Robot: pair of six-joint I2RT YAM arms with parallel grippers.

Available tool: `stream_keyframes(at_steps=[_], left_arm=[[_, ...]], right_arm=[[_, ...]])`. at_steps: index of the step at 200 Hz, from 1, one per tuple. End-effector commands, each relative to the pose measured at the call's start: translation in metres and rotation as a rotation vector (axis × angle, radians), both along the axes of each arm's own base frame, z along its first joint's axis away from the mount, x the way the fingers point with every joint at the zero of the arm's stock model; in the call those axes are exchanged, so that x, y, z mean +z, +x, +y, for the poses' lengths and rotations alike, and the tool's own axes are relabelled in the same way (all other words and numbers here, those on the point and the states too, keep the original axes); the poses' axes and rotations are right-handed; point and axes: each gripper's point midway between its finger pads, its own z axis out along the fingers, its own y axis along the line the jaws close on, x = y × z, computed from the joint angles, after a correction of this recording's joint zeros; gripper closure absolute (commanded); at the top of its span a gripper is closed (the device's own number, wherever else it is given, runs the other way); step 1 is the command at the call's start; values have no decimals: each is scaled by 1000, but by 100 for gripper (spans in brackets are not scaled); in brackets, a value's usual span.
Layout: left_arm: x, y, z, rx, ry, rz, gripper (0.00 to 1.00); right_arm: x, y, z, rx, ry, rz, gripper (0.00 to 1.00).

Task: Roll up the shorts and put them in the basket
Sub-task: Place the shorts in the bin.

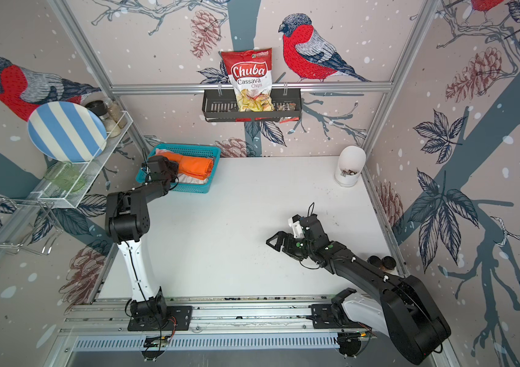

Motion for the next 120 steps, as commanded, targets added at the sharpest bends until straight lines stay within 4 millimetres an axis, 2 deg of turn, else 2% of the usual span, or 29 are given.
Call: stream_keyframes(at_steps=[1,13,41,72,98,120], left_arm=[[9,-8,1,2,37,47,46],[19,-13,-1,2,28,69,42],[24,-33,-8,24,-60,199,34],[25,-65,-19,56,-135,342,26],[52,-79,-30,40,-129,303,22],[82,-71,-47,-27,-65,200,22]], right_arm=[[3,3,1,-1,-5,-24,0],[5,4,2,6,-6,-30,0],[9,7,4,18,-18,-41,0],[15,10,6,24,-19,-59,0],[17,11,8,30,-15,-63,0],[17,12,9,33,-16,-68,0]])
